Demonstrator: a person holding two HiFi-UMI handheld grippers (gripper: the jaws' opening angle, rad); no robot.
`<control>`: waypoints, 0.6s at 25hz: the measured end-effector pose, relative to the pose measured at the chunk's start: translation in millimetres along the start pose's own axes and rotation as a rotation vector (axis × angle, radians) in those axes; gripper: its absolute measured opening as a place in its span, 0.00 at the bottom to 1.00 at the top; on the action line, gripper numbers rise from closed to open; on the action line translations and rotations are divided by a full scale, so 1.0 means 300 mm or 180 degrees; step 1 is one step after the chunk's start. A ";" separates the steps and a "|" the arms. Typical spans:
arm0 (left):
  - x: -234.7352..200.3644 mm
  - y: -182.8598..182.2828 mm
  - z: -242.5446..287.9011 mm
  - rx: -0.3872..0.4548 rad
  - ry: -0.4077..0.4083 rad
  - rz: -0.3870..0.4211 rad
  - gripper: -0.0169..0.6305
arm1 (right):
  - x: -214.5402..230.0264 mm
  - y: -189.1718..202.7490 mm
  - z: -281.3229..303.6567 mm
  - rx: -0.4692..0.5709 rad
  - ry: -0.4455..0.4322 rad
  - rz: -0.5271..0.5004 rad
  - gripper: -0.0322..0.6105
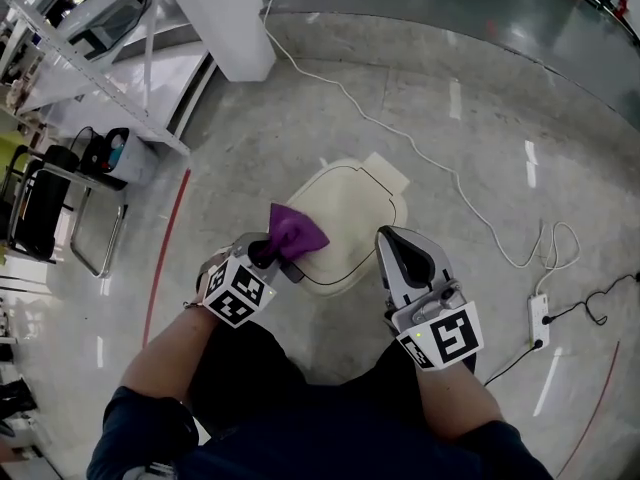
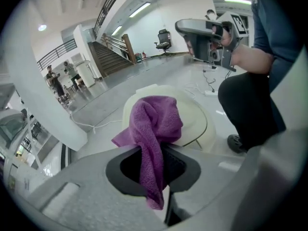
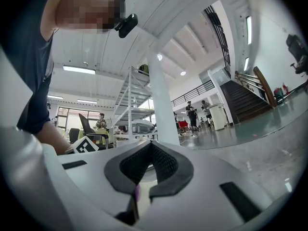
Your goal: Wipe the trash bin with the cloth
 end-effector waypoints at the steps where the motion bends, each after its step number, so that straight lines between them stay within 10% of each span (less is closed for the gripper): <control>1: 0.004 0.006 -0.007 -0.0006 0.0011 -0.0032 0.11 | -0.004 0.002 0.005 0.0001 -0.0020 0.0003 0.07; 15: 0.361 -0.122 0.023 0.0303 0.0919 0.0094 0.11 | -0.024 0.029 0.046 -0.0070 -0.0112 -0.0003 0.06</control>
Point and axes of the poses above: the fingertips, and each gripper's own axes: z forward along the fingers, x to its right, y out of its underside, the point moved 10 cm from there along -z, backward along the fingers, and after that the axes turned 6 degrees about y, right-handed, at the moved point
